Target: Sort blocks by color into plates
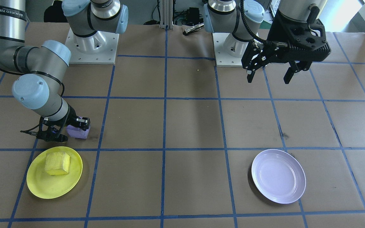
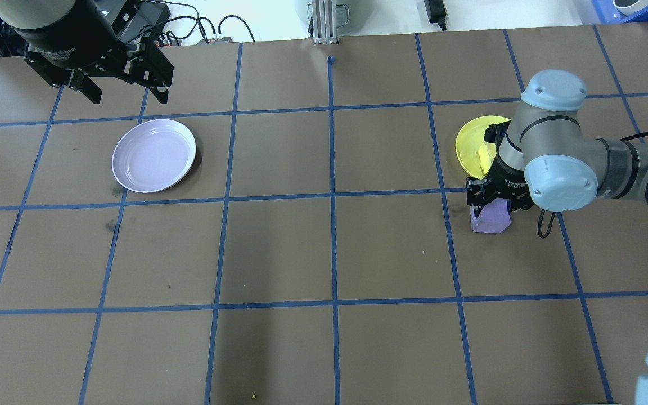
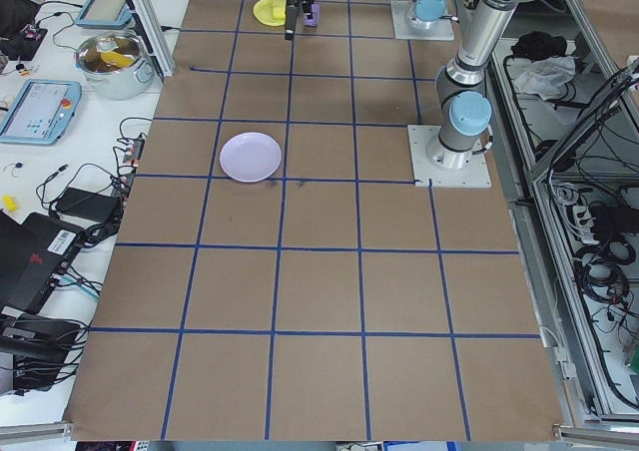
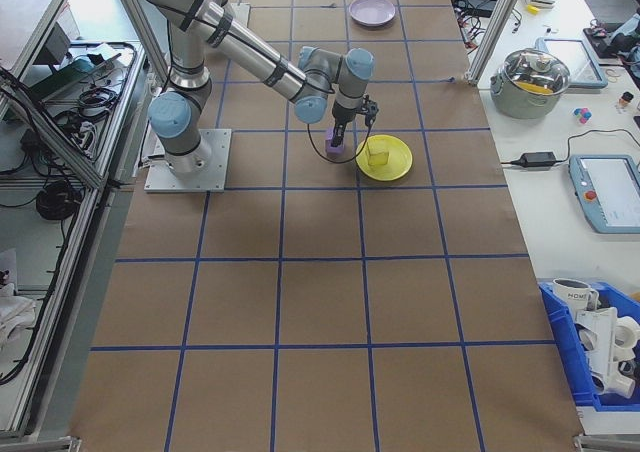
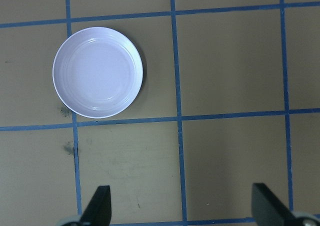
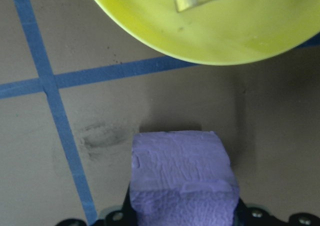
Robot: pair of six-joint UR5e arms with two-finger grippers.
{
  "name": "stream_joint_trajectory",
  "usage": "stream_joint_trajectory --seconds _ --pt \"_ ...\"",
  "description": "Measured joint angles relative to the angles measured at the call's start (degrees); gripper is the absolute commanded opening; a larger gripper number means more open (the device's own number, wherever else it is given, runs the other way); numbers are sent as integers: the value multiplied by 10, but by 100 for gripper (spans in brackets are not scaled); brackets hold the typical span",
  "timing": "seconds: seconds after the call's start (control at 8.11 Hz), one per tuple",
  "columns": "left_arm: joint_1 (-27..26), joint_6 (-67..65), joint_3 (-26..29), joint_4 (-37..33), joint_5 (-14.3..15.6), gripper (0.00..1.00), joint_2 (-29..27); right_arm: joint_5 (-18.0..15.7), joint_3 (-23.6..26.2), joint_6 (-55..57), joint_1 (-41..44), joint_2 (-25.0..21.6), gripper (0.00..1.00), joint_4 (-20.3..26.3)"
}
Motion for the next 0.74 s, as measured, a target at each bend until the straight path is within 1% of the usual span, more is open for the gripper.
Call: stream_joint_trajectory --seconds 0.25,0.37,0.62,0.74 --pt "0 0 0 0 -1 100 -3 8 -21 31 52 1 45 3" --pt "0 0 0 0 -1 100 -4 18 -28 46 95 2 45 3" --pt "0 0 1 1 -1 100 -5 50 -39 89 184 2 46 -3" --pt "0 0 1 1 -1 100 -6 57 -50 119 229 3 46 -4"
